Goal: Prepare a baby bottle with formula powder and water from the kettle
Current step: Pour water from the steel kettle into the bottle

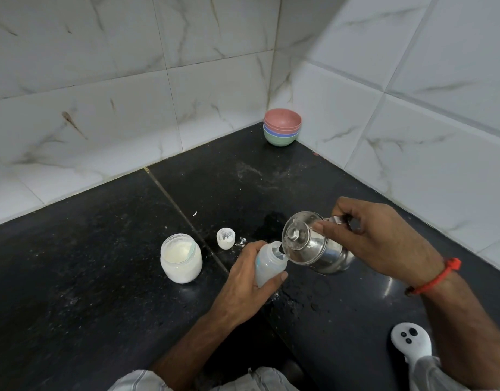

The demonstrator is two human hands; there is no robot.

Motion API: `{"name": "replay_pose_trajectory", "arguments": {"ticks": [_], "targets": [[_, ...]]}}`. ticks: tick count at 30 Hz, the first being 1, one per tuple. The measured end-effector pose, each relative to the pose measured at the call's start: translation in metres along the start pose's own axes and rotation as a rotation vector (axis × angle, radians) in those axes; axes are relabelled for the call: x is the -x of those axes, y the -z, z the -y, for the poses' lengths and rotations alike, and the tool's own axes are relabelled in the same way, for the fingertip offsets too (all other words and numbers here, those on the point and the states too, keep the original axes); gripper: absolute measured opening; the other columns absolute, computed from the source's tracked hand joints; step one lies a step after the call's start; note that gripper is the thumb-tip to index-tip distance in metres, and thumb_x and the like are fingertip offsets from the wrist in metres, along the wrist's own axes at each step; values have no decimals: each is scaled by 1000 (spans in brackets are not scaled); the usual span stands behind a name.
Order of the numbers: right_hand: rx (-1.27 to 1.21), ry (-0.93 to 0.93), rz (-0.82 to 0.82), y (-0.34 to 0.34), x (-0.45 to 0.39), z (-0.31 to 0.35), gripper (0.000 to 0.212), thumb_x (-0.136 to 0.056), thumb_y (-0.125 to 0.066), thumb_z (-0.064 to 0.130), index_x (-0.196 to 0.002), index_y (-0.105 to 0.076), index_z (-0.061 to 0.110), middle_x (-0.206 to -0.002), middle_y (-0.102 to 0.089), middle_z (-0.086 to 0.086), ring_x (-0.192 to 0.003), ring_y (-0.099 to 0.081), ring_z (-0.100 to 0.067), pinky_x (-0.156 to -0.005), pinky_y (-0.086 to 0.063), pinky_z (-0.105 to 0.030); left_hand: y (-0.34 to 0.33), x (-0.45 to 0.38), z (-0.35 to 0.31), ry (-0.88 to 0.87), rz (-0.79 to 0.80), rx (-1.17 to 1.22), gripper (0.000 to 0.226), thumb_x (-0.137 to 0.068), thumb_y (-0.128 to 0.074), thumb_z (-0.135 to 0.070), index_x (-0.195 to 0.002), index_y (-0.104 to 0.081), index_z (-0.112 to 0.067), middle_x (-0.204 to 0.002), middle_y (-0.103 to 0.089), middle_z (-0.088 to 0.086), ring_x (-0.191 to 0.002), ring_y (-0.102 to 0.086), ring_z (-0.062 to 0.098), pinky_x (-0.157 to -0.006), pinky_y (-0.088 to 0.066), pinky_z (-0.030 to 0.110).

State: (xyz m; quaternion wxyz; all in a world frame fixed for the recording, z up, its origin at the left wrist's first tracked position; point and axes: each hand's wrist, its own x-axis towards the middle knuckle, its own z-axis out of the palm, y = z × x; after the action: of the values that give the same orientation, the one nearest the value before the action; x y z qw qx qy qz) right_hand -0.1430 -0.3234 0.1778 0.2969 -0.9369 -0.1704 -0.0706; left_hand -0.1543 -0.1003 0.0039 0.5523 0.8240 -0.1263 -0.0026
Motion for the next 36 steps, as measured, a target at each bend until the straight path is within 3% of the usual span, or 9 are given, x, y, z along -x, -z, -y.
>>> {"name": "replay_pose_trajectory", "arguments": {"ticks": [5, 11, 28, 36], "targets": [[14, 8, 8, 1, -1, 2, 38, -87, -65, 50, -66, -47, 24, -54, -46, 8, -56, -48, -7, -55, -40, -16, 0, -1, 1, 15, 10, -5, 59, -89, -75, -50, -136, -43, -38, -131, -55, -21, -120, -58, 5, -97, -57, 35], [33, 15, 11, 1, -2, 1, 40, -91, -70, 41, -65, -45, 24, -52, -41, 9, -56, -48, -7, -55, -39, -15, -1, -2, 0, 14, 4, -3, 57, -89, -77, -47, -134, -43, -40, -129, -55, -22, -118, -57, 1, -94, -53, 21], [69, 39, 18, 2, -4, 1, 39, -89, -67, 46, -67, -50, 19, -55, -46, 8, -58, -48, -7, -54, -40, -15, -2, -2, 1, 12, 7, 5, 57, -89, -79, -44, -134, -46, -32, -127, -56, -20, -118, -56, 1, -90, -46, 9], [72, 33, 45, 3, -5, 3, 49, -81, -51, 66, -69, -52, 19, -57, -52, 5, -60, -50, -7, -56, -42, -17, -4, -1, 4, 10, 12, -12, 58, -88, -79, -47, -134, -45, -35, -128, -55, -21, -119, -56, 2, -93, -50, 18]]}}
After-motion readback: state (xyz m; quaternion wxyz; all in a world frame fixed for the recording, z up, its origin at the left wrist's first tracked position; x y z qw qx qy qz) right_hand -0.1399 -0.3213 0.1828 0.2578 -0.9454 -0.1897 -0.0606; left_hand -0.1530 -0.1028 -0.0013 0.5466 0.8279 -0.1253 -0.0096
